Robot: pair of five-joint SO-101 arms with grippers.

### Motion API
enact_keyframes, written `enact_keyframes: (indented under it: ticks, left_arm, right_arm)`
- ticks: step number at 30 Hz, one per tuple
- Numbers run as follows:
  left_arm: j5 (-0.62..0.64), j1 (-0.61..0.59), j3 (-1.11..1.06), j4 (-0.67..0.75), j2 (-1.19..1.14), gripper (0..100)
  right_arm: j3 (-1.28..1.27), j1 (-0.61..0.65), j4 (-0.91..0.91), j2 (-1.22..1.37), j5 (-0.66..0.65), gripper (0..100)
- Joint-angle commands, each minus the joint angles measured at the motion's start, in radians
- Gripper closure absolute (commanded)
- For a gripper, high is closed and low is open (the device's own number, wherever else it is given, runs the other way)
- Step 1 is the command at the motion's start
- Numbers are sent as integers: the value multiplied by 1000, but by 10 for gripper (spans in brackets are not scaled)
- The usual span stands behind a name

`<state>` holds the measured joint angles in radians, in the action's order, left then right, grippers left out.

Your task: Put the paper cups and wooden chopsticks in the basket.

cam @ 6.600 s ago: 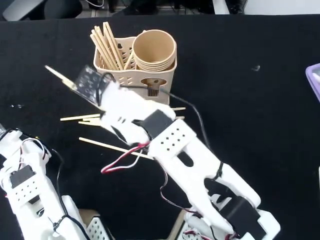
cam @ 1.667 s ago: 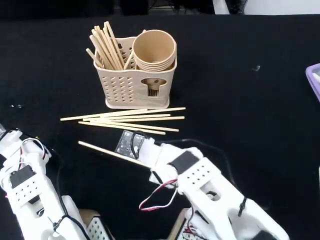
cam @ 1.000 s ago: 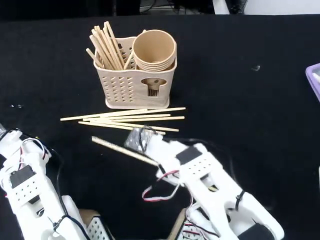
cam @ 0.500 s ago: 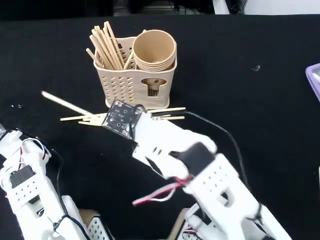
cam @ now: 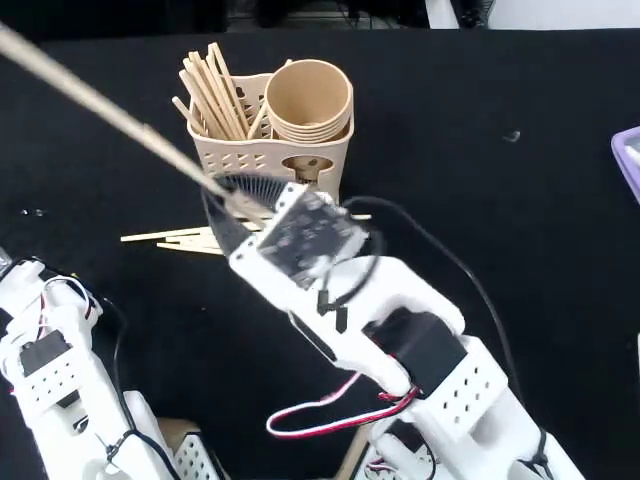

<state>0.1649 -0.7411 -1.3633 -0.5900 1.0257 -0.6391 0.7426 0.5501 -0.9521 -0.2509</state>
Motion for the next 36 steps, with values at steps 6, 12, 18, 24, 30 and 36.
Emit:
enact_keyframes:
  ticks: [6, 12, 18, 24, 30, 36]
  left_arm:
    - [5, 1, 30, 18, 3, 873]
    - [5, 1, 30, 18, 3, 873]
    - [5, 2, 30, 18, 3, 873]
    - [5, 2, 30, 18, 3, 873]
    - [5, 2, 31, 18, 3, 873]
    - [5, 4, 31, 18, 3, 873]
  right_arm:
    - [59, -114, -532, 196, 161, 987]
    - [62, -135, -804, 398, 161, 988]
    - [188, -161, -842, 541, 164, 988]
    - [292, -193, -844, 674, 163, 988]
    - [331, -216, -844, 779, 169, 988]
    - [278, -216, -841, 839, 169, 988]
